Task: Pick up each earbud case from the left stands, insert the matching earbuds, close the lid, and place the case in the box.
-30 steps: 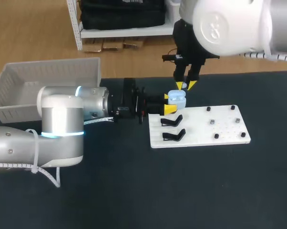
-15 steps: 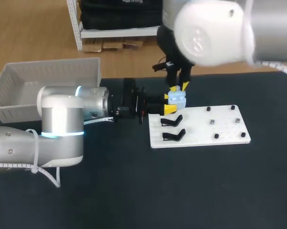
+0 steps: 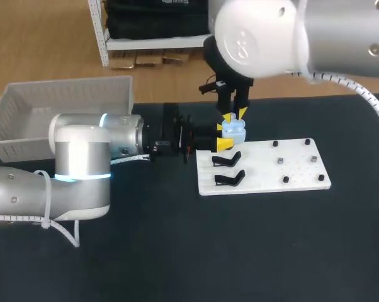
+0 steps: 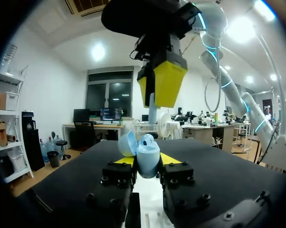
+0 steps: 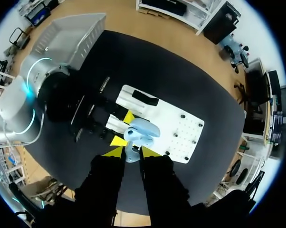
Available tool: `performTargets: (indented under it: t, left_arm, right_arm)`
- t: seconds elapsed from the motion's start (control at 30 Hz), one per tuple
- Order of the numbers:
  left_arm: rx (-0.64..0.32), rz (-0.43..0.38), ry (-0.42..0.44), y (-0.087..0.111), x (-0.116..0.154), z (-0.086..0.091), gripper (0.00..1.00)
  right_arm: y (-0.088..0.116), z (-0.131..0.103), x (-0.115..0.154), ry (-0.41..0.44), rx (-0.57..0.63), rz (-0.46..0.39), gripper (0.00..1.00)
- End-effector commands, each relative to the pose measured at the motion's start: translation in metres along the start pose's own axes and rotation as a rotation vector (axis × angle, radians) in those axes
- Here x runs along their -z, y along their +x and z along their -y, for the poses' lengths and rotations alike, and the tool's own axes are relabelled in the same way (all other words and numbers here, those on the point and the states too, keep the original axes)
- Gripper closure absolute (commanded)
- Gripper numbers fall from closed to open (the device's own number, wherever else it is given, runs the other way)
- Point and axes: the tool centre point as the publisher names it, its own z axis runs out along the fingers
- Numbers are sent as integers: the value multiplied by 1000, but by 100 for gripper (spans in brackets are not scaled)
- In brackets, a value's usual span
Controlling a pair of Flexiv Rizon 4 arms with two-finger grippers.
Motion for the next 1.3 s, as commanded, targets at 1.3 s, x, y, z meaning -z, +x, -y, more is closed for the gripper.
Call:
performTargets:
  t: [1.3]
  left_arm:
    - [-3,3,-3,1,0,0,100]
  right_arm:
    - [1,-3,-20,30,-7,25,100]
